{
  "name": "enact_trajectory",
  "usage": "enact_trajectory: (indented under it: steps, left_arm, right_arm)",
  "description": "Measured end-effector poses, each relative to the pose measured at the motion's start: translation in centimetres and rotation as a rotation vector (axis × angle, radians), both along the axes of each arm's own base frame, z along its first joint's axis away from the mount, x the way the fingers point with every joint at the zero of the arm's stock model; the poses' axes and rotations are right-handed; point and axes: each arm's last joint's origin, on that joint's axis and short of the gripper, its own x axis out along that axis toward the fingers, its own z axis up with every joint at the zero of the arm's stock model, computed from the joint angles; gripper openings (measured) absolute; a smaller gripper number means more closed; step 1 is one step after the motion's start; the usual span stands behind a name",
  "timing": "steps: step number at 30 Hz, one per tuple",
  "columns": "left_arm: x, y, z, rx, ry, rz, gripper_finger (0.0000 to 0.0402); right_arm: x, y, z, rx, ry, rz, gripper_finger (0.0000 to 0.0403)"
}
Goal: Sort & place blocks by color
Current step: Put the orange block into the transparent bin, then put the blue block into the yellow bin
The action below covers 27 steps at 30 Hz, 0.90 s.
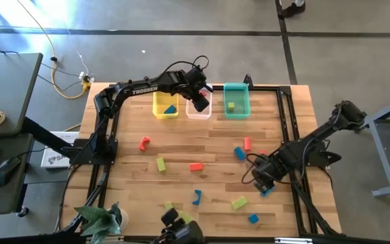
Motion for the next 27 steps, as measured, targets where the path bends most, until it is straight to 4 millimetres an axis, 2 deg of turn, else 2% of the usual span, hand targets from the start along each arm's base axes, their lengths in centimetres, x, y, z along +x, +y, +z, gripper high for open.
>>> enact_trajectory:
  steps: [13, 19, 27]
  left_arm:
    - [0.0, 0.0, 0.0, -0.013, -0.012, 0.029, 0.0167]
    - [0.3, -0.4, 0.0, -0.108, -0.072, -0.001, 0.0168]
    - [0.8, -1.4, 0.0, -0.187, -0.111, -0.051, 0.0168]
  right_arm:
    - [-0.7, 1.6, 0.0, -0.111, -0.220, 0.557, 0.0188]
    - [-0.8, 2.2, -0.1, -0.169, -0.306, 0.790, 0.0188]
    - [-0.6, 3.6, -2.3, -0.155, -0.276, 0.954, 0.0188]
